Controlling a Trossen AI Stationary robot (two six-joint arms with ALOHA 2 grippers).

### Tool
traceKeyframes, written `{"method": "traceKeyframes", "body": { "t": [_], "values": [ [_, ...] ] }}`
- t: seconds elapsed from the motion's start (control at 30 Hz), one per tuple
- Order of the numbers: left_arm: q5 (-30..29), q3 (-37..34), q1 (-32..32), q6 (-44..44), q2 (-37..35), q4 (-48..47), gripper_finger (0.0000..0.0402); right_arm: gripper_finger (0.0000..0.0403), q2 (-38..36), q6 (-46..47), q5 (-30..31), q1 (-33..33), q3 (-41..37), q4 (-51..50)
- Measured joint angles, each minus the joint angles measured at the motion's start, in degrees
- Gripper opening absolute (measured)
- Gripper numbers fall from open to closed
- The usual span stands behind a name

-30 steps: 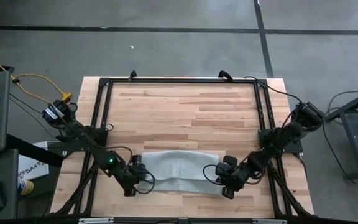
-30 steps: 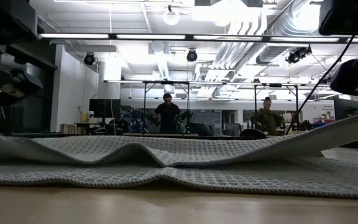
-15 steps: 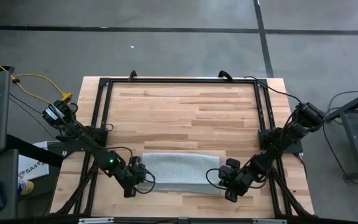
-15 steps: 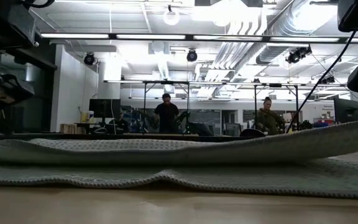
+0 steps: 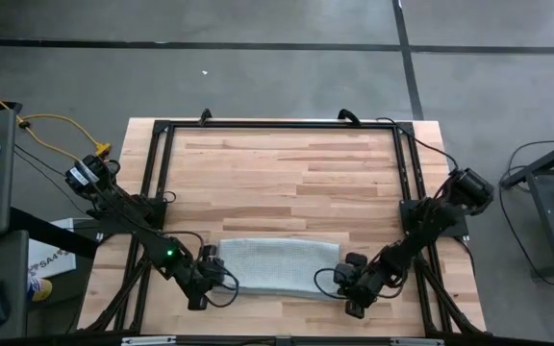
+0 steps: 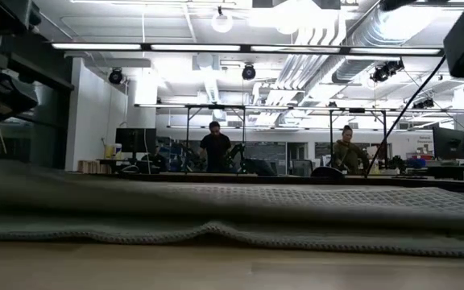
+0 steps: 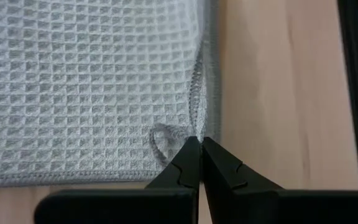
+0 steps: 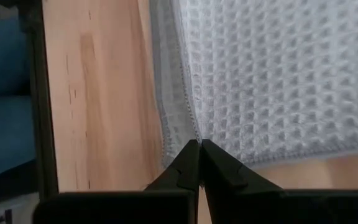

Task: Fold microfiber towels
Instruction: Fold the gray microfiber cloth

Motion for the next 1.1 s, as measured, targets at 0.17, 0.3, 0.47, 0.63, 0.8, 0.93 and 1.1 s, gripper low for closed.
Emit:
{"method": "traceKeyframes", "body": {
  "t": [0.17,0.3,0.47,0.63,0.8,0.93,1.1],
  "values": [
    [-0.03,0.0,0.02,0.0,0.0,-0.15,0.0001,0.0004,2.3,0.0,-0.64,0.0,0.02,4.52],
    [-0.02,0.0,0.02,-0.19,0.0,-0.21,0.0001,0.0004,2.29,0.0,-0.42,0.37,0.02,4.61],
    [-0.02,0.0,0.02,-0.24,0.0,-0.32,0.0001,0.0004,2.28,0.02,-0.53,0.37,0.05,4.57],
    [-0.01,0.0,0.02,-0.24,0.0,-0.36,0.0001,0.0004,2.28,-1.24,-0.3,0.37,1.67,3.89],
    [0.01,0.0,0.02,-0.32,0.0,-0.37,0.0001,0.0004,2.28,-1.53,-0.27,0.37,2.4,3.15],
    [0.24,0.0,0.02,-1.23,0.0,-0.89,0.0001,0.0004,2.28,-1.41,-0.47,0.37,2.4,3.05],
    [0.95,-0.02,0.02,-2.16,0.0,-1.63,0.0001,0.0004,2.28,-0.45,-0.91,0.5,2.4,3.17]
  ]
}}
